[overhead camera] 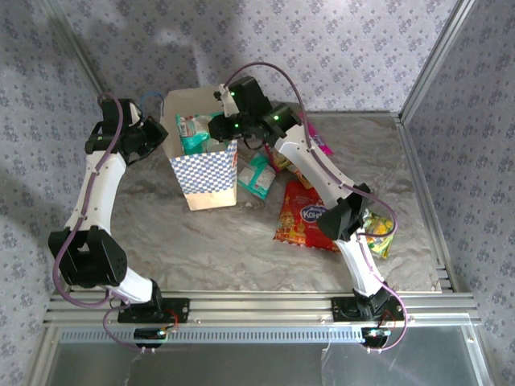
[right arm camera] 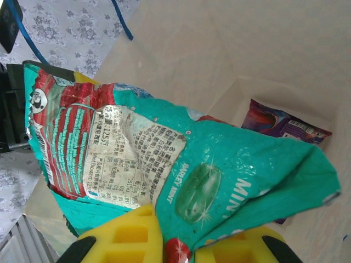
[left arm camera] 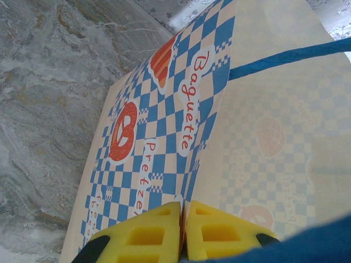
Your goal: Place the snacks into the paper bag
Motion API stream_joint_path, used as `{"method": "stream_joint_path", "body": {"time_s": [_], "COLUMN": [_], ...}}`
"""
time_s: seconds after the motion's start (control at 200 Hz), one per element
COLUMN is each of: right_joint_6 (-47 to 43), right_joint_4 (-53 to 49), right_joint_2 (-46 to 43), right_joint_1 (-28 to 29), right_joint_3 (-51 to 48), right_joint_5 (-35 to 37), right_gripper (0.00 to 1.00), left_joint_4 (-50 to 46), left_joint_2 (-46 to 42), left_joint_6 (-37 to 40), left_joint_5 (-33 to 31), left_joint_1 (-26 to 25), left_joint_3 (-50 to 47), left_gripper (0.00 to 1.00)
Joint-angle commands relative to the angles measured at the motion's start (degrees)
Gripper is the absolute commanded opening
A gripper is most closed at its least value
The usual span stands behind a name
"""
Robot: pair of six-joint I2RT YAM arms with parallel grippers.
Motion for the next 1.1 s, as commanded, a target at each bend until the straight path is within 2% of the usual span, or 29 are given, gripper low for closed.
{"method": "stream_joint_path", "body": {"time_s": [0.0, 0.2, 0.455, 0.685, 0.805, 1.099], "right_joint_6": [-1.13, -1.38, -1.64, -1.77, -2.05, -3.04], "right_joint_4": [-0.86, -2.33, -3.50, -4.08, -4.29, -4.82], "right_joint_2": [-0.18, 0.14, 0.18, 0.05, -0.19, -1.46], "right_joint_1": [0.65, 0.76, 0.85, 0.86, 0.97, 1.10], "right_joint_3": [0.13, -0.13, -0.21, -0.15, -0.18, -0.18], "right_joint_5": [0.02, 0.36, 1.10, 1.21, 1.28, 1.54], "right_gripper": [0.00, 0.01, 0.13, 0.36, 0.39, 0.39], "left_joint_4": [-0.26, -0.16, -0.35, -0.62, -0.70, -0.80], "left_joint_2": [-1.88, -1.62, -1.48, -1.29, -1.18, -0.72], "left_joint_6": [0.37, 0.22, 0.29, 0.37, 0.38, 0.29], "left_joint_5": [2.15, 2.32, 2.32, 2.32, 2.32, 2.50], "left_joint_1": [-0.20, -0.21, -0.25, -0.28, -0.30, -0.53], "left_joint_3": [1.30, 1.19, 1.14, 1.14, 1.14, 1.14], "left_gripper": [0.09, 0.09, 0.09, 0.09, 0.09, 0.09]}}
